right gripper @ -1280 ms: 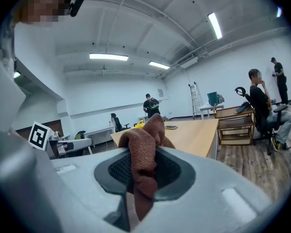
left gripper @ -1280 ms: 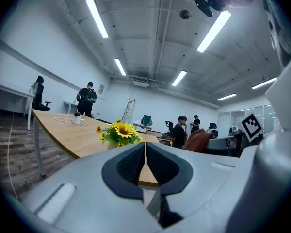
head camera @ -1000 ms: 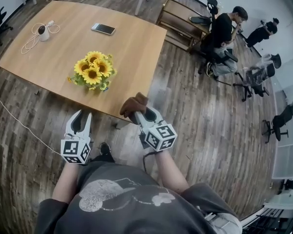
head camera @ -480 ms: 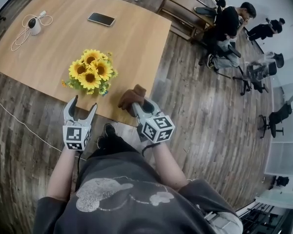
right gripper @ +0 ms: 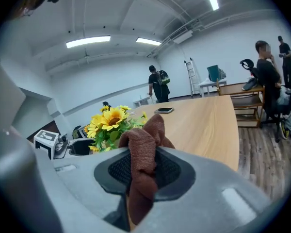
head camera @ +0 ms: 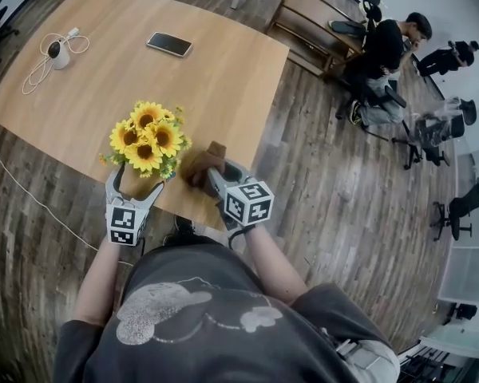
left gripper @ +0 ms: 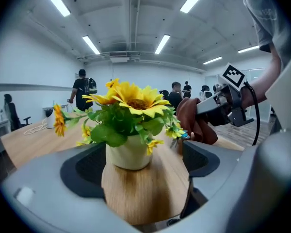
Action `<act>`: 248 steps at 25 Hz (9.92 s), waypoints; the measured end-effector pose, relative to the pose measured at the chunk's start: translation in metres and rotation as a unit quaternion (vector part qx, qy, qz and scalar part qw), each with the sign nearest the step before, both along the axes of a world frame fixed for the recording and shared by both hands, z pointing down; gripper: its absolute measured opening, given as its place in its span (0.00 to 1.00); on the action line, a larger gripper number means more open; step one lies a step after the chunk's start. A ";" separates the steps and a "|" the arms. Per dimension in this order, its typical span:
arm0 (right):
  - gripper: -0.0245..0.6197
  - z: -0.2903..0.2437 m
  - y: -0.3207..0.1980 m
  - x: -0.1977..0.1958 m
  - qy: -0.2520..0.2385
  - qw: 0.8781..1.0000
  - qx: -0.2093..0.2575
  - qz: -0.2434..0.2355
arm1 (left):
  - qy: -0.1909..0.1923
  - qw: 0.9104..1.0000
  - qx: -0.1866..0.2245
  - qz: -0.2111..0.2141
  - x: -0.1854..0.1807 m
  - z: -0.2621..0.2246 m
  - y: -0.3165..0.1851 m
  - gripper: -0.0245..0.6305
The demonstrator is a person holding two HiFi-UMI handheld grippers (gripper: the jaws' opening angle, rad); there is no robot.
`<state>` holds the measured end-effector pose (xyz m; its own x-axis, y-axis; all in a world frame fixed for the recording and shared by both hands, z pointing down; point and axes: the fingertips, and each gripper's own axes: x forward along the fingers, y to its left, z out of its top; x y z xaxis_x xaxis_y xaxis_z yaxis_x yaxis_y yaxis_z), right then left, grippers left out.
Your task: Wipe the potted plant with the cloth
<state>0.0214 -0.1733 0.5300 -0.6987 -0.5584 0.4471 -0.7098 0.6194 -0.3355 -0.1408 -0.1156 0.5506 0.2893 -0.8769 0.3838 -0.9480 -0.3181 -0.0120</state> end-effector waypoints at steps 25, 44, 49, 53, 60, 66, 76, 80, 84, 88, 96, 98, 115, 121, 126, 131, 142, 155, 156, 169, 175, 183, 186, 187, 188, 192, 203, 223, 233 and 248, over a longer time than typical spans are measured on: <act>0.15 0.054 -0.074 -0.113 0.079 0.980 -0.013 -0.182 | -0.022 1.000 -0.008 -0.008 -0.028 0.007 -0.066 0.66; 0.15 0.042 0.025 -0.121 0.084 0.976 -0.013 -0.201 | -0.001 1.000 -0.015 0.012 -0.019 -0.004 -0.060 0.63; 0.15 0.041 0.023 -0.086 0.083 0.982 -0.009 -0.167 | 0.001 0.998 -0.020 0.051 -0.007 0.007 -0.054 0.63; 0.15 0.032 0.010 -0.049 0.087 0.989 -0.008 -0.119 | -0.007 0.992 -0.019 0.122 0.001 0.011 -0.047 0.63; 0.15 0.032 -0.006 -0.012 0.118 0.991 -0.009 -0.060 | -0.010 0.972 -0.022 0.234 0.014 0.010 -0.040 0.63; 0.15 0.036 -0.041 -0.015 0.140 0.988 -0.001 -0.062 | -0.013 0.958 -0.025 0.287 0.015 0.010 -0.034 0.63; 0.15 0.043 -0.067 -0.065 0.108 0.985 -0.002 -0.132 | -0.010 0.942 -0.018 0.336 0.024 0.009 -0.026 0.63; 0.15 0.046 -0.069 -0.085 0.089 0.981 -0.012 -0.173 | -0.016 0.926 -0.021 0.377 0.024 0.010 -0.027 0.64; 0.15 0.045 -0.064 -0.090 0.075 0.978 -0.027 -0.191 | 0.005 0.921 -0.044 0.386 0.023 0.013 -0.029 0.66; 0.15 0.042 -0.056 -0.084 0.053 0.981 -0.042 -0.180 | 0.026 0.928 -0.053 0.368 0.017 0.015 -0.029 0.67; 0.15 0.044 -0.033 -0.050 0.046 0.986 -0.050 -0.152 | 0.030 0.963 -0.050 0.261 -0.007 0.008 -0.051 0.63; 0.15 0.044 -0.022 -0.045 0.042 0.986 -0.053 -0.155 | 0.024 0.971 -0.041 0.233 -0.012 0.005 -0.057 0.57; 0.15 0.046 0.017 -0.046 0.095 0.991 -0.022 -0.089 | 0.044 0.992 -0.036 0.116 -0.012 0.010 -0.055 0.35; 0.15 0.039 0.044 -0.059 0.096 0.983 -0.016 -0.158 | 0.046 0.992 -0.036 0.112 -0.010 0.011 -0.050 0.34; 0.15 0.040 0.070 -0.079 0.092 0.969 -0.019 -0.230 | 0.052 0.993 -0.036 0.101 -0.010 0.011 -0.047 0.34; 0.15 0.032 0.086 -0.091 0.081 0.954 -0.015 -0.288 | 0.066 0.994 -0.040 0.081 -0.012 0.009 -0.048 0.39; 0.15 0.023 -0.001 0.022 0.033 0.996 -0.026 -0.075 | 0.113 0.990 -0.054 0.070 0.001 0.017 -0.005 0.82; 0.15 0.028 -0.019 0.014 0.048 0.995 -0.010 -0.084 | 0.057 0.998 -0.031 -0.026 0.059 0.023 -0.039 1.00; 0.15 0.028 -0.019 0.013 0.048 0.995 -0.010 -0.088 | 0.058 0.997 -0.030 -0.038 0.059 0.021 -0.043 1.00; 0.15 0.029 -0.018 0.015 0.050 0.990 -0.015 -0.134 | 0.016 0.998 -0.023 -0.063 0.054 0.025 -0.065 0.87; 0.15 0.027 -0.062 -0.003 0.067 0.985 0.002 -0.162 | 0.024 0.999 -0.032 -0.025 0.050 0.024 -0.059 0.87; 0.15 0.042 -0.090 -0.081 0.055 0.975 0.001 -0.214 | 0.013 0.997 -0.029 0.071 0.043 0.029 -0.031 0.87; 0.15 0.050 -0.085 -0.105 0.050 0.967 -0.007 -0.248 | 0.015 0.995 -0.032 0.096 0.046 0.031 -0.027 0.87; 0.15 0.052 -0.081 -0.109 0.052 0.964 -0.009 -0.260 | 0.015 0.994 -0.032 0.100 0.046 0.030 -0.027 0.87; 0.15 0.054 -0.077 -0.112 0.056 0.962 -0.011 -0.268 | 0.016 0.994 -0.032 0.104 0.046 0.030 -0.027 0.87; 0.15 0.057 -0.064 -0.110 0.065 0.960 -0.017 -0.271 | 0.019 0.993 -0.028 0.114 0.043 0.032 -0.030 0.87; 0.15 0.063 -0.011 -0.063 0.071 0.977 -0.052 -0.196 | 0.029 0.990 -0.028 0.132 0.048 0.033 -0.040 0.87; 0.15 0.056 0.026 -0.041 0.039 0.997 -0.056 -0.025 | 0.056 0.990 -0.025 0.126 0.048 0.030 -0.039 0.99; 0.15 0.018 0.035 0.023 -0.021 1.000 -0.013 0.019 | 0.049 0.998 -0.039 0.023 0.034 0.023 0.047 0.99; 0.15 -0.083 0.152 0.089 -0.124 0.985 0.060 -0.104 | 0.076 0.969 0.138 -0.191 0.062 -0.103 0.162 0.66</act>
<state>0.1105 -0.0214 0.4473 -0.8830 -0.4301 0.1878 -0.4687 0.7880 -0.3991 -0.0791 0.0465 0.4474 -0.0419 -0.9944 0.0971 -0.9933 0.0519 0.1030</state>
